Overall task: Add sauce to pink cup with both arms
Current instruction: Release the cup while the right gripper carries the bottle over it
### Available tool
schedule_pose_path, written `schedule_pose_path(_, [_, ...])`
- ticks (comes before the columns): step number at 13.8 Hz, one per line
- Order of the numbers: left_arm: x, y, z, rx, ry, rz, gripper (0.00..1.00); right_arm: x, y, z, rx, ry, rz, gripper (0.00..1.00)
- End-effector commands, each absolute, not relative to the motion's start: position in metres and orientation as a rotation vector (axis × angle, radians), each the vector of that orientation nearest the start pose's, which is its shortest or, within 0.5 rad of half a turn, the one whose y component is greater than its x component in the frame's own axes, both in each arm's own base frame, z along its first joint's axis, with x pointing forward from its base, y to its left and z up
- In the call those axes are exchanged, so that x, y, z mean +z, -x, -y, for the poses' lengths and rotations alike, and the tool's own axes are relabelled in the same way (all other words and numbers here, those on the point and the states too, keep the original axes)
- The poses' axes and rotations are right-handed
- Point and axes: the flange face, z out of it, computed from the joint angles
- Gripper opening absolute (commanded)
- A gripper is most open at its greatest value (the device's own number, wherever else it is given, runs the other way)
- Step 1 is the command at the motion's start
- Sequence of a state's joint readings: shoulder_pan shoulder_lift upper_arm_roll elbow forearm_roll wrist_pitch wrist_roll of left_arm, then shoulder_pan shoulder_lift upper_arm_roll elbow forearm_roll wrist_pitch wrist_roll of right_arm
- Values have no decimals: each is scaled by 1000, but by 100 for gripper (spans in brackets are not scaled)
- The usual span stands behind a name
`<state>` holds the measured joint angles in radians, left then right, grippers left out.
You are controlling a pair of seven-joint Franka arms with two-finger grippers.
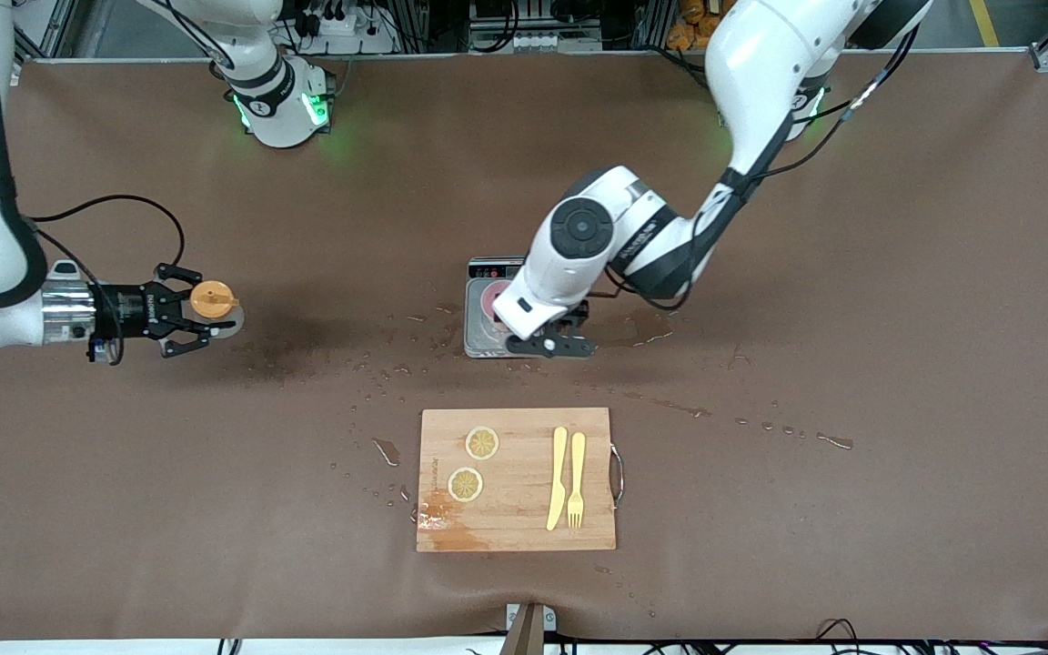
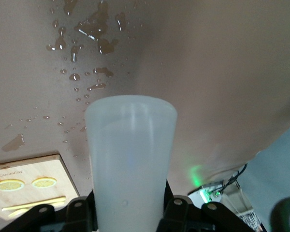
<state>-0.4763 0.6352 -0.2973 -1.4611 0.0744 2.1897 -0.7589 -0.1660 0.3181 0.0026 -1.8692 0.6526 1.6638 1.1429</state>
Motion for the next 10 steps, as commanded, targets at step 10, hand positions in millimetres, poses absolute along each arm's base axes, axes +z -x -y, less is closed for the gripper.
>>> schedule_pose_path(10, [566,-575,235,-84,3114,93,100,421,-591,-151,680,2099,-2248,44])
